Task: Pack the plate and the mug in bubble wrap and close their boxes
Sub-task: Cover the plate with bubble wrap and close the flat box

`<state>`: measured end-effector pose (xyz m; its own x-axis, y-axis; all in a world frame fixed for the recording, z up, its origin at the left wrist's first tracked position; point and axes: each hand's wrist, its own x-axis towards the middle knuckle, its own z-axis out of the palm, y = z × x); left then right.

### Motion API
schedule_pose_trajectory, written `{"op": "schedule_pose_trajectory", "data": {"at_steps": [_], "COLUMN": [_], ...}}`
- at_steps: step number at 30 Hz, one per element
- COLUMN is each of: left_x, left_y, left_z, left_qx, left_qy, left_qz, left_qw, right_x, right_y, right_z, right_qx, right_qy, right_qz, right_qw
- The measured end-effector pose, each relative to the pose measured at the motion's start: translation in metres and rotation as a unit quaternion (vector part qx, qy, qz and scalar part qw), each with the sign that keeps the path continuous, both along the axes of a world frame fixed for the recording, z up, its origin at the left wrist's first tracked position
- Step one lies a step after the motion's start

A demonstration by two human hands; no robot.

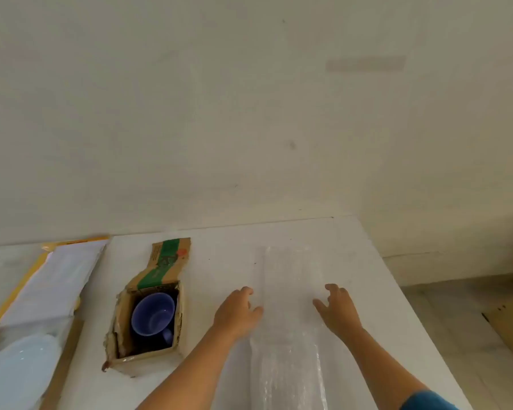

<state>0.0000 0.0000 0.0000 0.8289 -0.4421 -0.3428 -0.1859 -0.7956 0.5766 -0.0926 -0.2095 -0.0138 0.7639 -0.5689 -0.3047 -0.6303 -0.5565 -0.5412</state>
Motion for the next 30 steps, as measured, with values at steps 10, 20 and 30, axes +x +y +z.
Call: {"op": "schedule_pose_trajectory", "data": {"at_steps": [10, 20, 30], "left_x": [0.002, 0.020, 0.006], "left_y": [-0.043, -0.035, 0.089], "left_z": [-0.020, 0.024, 0.124], "left_qx": [-0.059, -0.258, -0.398], "left_qy": [0.113, 0.165, 0.157], "left_qz": [0.144, 0.180, 0.159], "left_qw": [0.981, 0.935, 0.890], "right_x": [0.016, 0.034, 0.064], "right_y": [-0.010, -0.005, 0.089], "right_z": [-0.007, 0.008, 0.096], "right_qx": [0.105, 0.285, 0.462], "right_qy": [-0.008, -0.091, -0.194], "right_qz": [-0.087, -0.158, -0.043], "right_qw": [0.991, 0.941, 0.865]}}
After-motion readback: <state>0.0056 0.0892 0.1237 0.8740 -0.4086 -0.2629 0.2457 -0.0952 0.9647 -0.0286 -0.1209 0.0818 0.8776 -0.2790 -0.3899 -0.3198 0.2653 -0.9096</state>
